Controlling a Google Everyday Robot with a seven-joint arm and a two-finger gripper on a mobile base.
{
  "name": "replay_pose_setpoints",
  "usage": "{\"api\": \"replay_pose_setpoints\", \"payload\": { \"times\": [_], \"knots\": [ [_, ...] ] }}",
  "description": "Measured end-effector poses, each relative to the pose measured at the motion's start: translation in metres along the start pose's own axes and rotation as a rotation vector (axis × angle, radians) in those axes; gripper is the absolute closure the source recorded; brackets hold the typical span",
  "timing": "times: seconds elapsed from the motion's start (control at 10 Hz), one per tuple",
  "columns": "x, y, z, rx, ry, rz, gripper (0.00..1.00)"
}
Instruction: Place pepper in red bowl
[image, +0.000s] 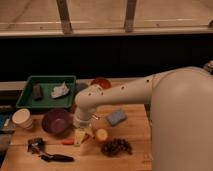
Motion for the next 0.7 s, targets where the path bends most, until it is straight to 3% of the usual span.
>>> {"api": "replay_pose_setpoints", "payload": {
  "times": [0.7],
  "knots": [
    [-0.023, 0.009, 0.042, -0.041, -0.026, -0.071, 0.20]
  ]
}}
